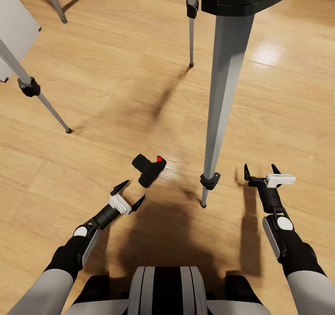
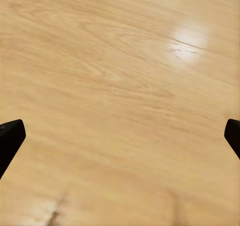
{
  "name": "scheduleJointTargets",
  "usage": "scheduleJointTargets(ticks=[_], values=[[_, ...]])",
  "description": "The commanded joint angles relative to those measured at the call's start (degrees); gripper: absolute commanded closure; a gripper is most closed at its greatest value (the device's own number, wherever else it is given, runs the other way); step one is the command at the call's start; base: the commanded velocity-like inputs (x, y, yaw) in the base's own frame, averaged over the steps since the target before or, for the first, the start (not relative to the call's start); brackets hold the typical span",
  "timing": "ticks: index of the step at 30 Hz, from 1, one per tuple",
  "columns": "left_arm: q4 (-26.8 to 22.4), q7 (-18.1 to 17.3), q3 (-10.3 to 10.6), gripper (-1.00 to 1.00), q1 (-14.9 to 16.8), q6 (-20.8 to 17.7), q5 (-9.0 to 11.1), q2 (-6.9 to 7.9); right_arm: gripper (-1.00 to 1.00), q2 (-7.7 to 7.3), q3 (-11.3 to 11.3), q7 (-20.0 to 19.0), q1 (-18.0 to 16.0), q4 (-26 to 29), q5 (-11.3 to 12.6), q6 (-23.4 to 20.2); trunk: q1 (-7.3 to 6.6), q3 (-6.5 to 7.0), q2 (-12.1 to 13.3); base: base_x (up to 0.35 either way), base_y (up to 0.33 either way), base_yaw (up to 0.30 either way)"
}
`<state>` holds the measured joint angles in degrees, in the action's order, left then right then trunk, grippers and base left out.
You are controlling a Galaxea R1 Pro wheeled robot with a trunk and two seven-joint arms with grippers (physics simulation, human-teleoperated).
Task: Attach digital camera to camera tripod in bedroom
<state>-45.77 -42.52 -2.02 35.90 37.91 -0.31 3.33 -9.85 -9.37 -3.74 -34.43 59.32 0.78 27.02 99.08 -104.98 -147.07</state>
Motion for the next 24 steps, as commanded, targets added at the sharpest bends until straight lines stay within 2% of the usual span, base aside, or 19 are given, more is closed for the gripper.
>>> scheduleJointTargets(ticks=[1, 24], values=[[0.03, -0.33, -0.16, -1.0, 0.03, 0.18, -0.02, -0.03, -1.0, 0.02, -0.12, -0.39, -0.02, -0.03, 0.1, 0.17, -0.01, -0.02, -0.01, 0.0, 0.0, 0.0], [1.03, -0.29, -0.17, -1.0, 0.04, 1.53, -0.02, -0.07, -1.0, 0.01, -0.12, -0.39, -0.02, -0.08, 0.1, 0.2, 0.33, -0.02, -0.18, 0.0, 0.0, 0.0]])
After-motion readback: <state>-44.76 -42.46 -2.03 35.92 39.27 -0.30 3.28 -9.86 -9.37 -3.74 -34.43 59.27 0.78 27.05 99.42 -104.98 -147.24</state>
